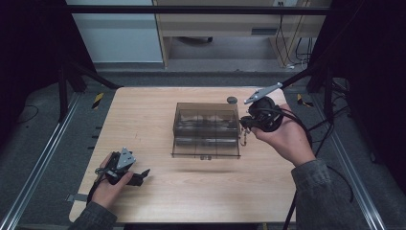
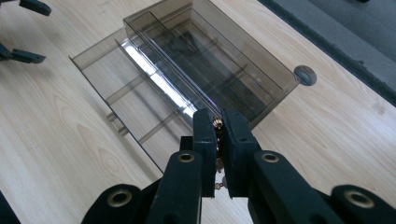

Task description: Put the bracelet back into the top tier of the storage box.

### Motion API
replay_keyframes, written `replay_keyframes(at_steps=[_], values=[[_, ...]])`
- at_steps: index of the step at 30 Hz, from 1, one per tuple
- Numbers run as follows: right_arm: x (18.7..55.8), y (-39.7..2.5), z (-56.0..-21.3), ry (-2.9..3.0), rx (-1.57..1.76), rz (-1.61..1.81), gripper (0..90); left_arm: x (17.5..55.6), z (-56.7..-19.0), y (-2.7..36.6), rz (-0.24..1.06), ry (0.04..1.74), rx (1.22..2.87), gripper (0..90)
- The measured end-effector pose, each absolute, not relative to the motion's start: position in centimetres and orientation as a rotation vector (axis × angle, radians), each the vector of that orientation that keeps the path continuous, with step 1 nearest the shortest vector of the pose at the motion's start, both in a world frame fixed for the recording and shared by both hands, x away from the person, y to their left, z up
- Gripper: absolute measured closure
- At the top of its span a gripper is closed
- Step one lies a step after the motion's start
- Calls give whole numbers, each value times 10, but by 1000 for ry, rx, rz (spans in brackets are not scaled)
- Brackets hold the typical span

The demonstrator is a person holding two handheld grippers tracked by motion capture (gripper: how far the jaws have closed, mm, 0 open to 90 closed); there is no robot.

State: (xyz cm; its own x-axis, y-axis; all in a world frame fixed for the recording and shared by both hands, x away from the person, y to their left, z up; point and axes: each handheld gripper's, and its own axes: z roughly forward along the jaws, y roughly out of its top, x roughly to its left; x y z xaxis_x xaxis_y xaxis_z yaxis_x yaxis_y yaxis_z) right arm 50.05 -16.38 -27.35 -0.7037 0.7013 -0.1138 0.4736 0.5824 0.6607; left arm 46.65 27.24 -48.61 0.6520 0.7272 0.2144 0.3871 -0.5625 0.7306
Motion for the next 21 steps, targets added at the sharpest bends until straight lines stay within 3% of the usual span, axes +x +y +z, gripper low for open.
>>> replay_keyframes(at_steps=[21], values=[[509,-114,-278,2476,870,940,856,466,-487,271,666,864,2190,50]])
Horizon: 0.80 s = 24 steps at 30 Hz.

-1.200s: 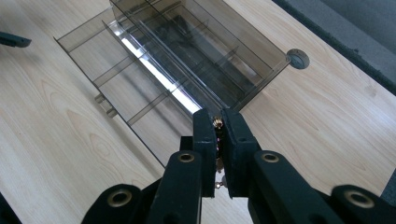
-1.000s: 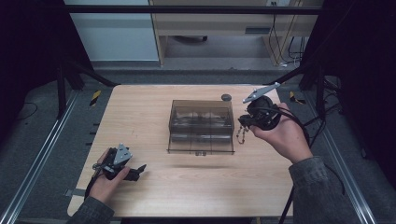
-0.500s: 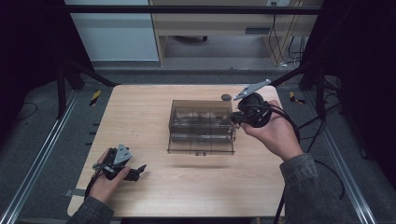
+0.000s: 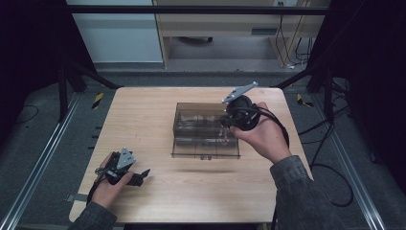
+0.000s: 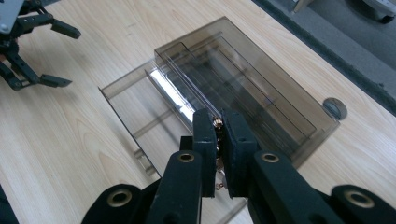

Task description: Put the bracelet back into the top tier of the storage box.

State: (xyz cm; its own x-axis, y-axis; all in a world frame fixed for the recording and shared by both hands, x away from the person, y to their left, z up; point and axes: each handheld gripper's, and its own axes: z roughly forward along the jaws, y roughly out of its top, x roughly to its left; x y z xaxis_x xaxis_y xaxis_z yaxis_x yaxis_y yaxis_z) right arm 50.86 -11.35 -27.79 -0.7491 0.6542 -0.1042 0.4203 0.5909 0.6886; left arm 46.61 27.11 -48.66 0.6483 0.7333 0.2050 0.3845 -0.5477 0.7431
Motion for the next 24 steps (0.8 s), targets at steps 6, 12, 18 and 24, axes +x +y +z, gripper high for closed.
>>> replay_keyframes(at_steps=[6,12,18,24], values=[[511,-95,-283,2491,849,956,856,466,-486,271,666,862,2190,51],[513,-80,-289,2513,828,963,856,466,-487,271,664,860,2190,51],[517,-70,-300,2535,819,961,856,466,-486,271,665,851,2204,50],[520,-64,-312,2554,820,951,856,466,-486,270,664,850,2199,50]])
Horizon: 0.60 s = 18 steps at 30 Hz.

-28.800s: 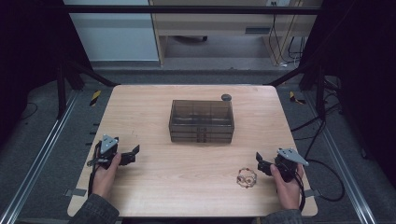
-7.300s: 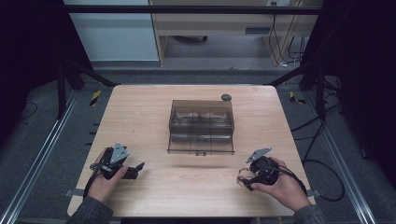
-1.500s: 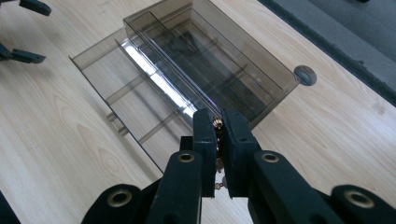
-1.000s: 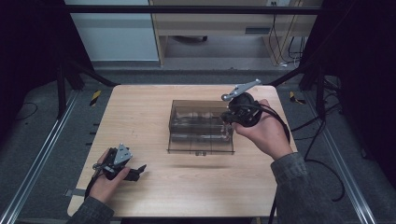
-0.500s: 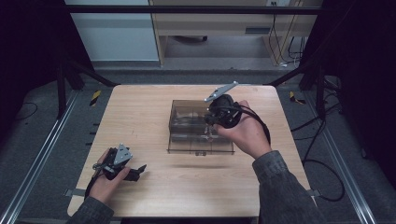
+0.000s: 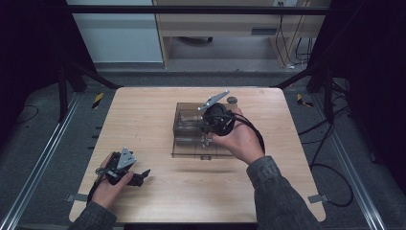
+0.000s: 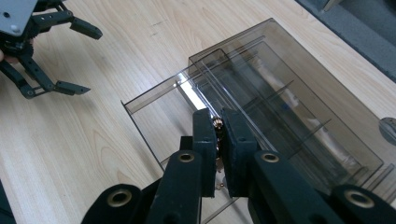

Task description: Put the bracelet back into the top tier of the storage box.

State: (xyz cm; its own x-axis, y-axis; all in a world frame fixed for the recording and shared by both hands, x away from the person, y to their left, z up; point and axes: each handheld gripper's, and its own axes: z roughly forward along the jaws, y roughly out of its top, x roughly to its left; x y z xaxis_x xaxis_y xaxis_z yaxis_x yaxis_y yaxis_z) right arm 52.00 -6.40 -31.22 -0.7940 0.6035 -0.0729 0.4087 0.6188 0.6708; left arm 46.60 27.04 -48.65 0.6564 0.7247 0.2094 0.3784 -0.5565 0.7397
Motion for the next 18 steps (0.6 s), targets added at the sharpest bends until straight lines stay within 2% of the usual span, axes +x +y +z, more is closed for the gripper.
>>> replay_keyframes(at_steps=[18], values=[[526,-61,-343,2579,856,911,855,466,-487,270,664,850,2202,51]])
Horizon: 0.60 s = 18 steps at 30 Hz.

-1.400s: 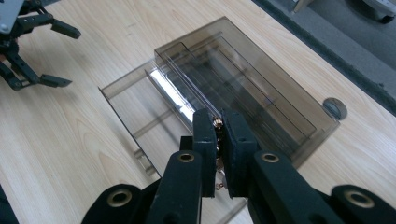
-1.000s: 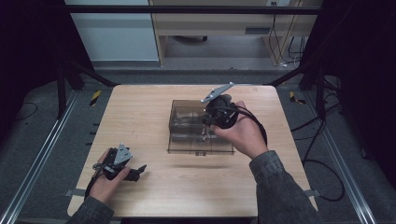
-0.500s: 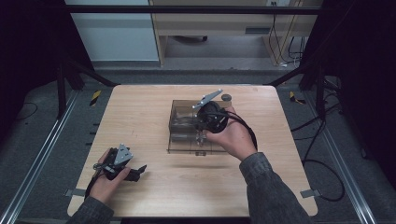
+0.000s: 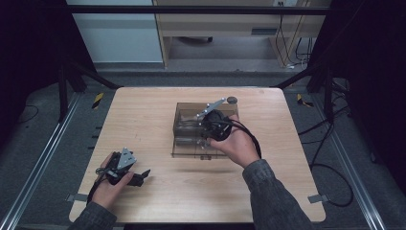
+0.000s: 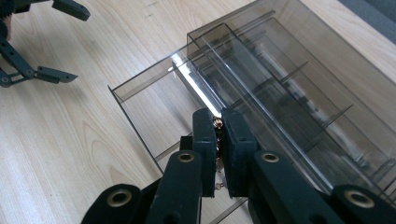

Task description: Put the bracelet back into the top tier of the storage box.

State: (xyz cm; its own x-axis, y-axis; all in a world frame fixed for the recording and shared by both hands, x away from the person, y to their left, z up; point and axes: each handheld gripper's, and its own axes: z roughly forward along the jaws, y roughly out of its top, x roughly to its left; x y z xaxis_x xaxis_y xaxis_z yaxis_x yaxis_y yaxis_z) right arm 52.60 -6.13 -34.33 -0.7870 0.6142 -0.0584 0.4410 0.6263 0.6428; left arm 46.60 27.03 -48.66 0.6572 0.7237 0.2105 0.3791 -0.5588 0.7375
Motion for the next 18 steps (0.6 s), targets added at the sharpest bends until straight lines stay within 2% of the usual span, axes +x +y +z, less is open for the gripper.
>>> replay_keyframes(at_steps=[18], values=[[527,-62,-371,2615,885,862,855,466,-486,270,663,849,2209,50]])
